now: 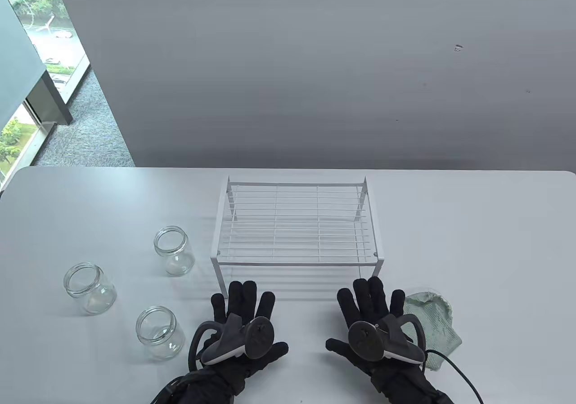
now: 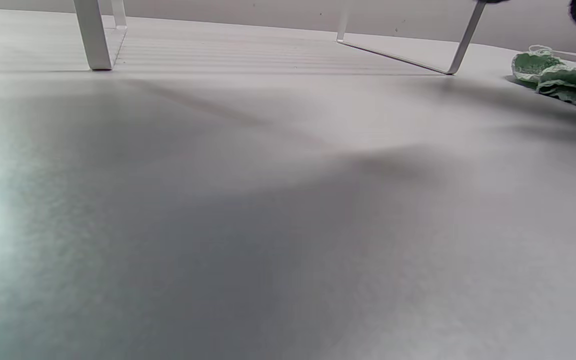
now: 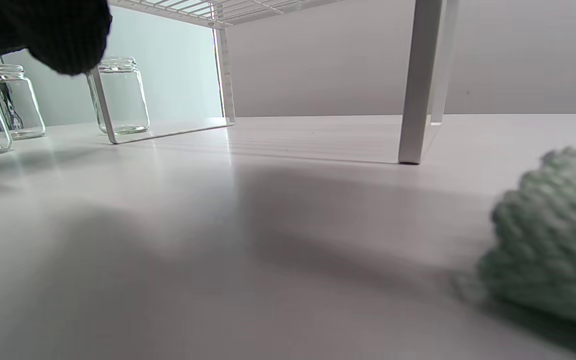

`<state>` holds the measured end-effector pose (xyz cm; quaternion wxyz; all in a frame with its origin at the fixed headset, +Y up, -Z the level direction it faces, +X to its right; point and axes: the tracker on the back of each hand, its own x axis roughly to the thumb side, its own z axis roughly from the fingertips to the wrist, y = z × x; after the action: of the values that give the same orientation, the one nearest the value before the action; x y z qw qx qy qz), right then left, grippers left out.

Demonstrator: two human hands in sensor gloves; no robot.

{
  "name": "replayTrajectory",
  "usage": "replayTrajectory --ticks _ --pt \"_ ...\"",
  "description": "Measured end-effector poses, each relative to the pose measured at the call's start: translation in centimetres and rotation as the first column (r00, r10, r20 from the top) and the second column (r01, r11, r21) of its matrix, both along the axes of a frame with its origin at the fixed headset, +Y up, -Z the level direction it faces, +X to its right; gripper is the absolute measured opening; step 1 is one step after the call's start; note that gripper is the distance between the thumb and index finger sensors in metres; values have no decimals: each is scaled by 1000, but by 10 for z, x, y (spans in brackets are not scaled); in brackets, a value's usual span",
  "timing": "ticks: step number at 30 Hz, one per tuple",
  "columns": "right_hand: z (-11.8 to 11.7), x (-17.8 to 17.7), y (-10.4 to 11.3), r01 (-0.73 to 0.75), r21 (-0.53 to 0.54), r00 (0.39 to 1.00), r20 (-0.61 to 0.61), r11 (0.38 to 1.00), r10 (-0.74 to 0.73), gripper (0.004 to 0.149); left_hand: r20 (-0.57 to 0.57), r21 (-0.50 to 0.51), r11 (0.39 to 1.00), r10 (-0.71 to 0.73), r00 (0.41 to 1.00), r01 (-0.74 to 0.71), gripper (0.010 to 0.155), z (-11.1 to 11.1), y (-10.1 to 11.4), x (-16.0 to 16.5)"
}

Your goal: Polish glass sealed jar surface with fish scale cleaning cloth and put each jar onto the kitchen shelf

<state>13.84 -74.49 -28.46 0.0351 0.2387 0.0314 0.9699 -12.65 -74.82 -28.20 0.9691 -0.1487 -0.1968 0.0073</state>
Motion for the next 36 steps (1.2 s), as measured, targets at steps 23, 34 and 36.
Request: replayTrajectory --ticks 23,34,36 --pt "0 1 -2 -1 -27 1000 9 1000 1 97 -5 -12 1000 11 1000 -11 102 -2 -1 -1" --pt "1 19 13 19 -68 993 116 998 -11 99 -3 0 1000 20 1000 -20 101 -2 -1 -1" --pt "0 32 17 46 -99 986 166 994 -29 100 -3 -1 1000 23 1000 -23 101 -1 -1 -1"
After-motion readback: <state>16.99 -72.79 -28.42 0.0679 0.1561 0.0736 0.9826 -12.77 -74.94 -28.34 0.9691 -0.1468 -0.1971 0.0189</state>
